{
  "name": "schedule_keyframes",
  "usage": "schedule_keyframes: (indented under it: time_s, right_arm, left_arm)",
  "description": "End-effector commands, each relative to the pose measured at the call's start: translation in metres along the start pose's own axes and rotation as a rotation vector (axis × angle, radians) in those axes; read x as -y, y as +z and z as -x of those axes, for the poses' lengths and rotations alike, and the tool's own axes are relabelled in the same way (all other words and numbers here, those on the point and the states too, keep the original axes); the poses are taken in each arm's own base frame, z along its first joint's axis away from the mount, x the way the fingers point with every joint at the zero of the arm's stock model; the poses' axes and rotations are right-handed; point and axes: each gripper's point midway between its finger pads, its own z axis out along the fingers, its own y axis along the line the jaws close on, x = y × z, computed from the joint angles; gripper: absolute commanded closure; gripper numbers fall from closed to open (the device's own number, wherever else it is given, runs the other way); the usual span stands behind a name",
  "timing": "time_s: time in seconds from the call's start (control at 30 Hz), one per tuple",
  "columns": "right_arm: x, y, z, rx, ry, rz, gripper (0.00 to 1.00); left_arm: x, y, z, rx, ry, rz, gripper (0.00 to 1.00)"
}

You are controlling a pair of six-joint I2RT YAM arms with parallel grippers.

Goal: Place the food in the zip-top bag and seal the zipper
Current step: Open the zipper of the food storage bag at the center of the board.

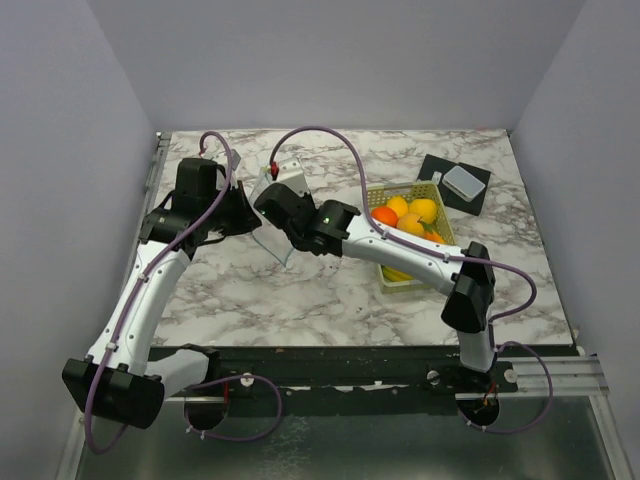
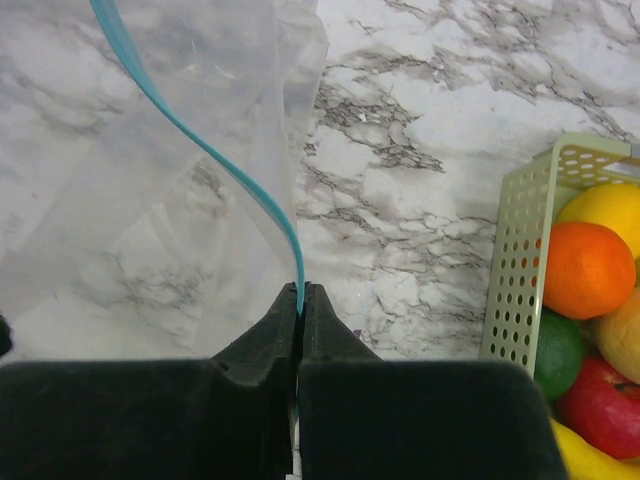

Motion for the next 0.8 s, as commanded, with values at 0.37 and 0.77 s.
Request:
schedule_keyframes:
  time_s: [0.37, 0.77]
  right_arm:
    - [0.076, 0.002, -0.009, -0.005, 0.172, -0.104, 0.99]
    - [0.077, 0.023, -0.039, -0.096, 0.307, -0.016, 0.99]
  left_arm:
    - [-0.030, -0.021, 0.029, -0.020, 0.174, 0.314, 1.00]
    - [-0.031, -0.026, 0.050, -0.018, 0.276, 0.482, 1.00]
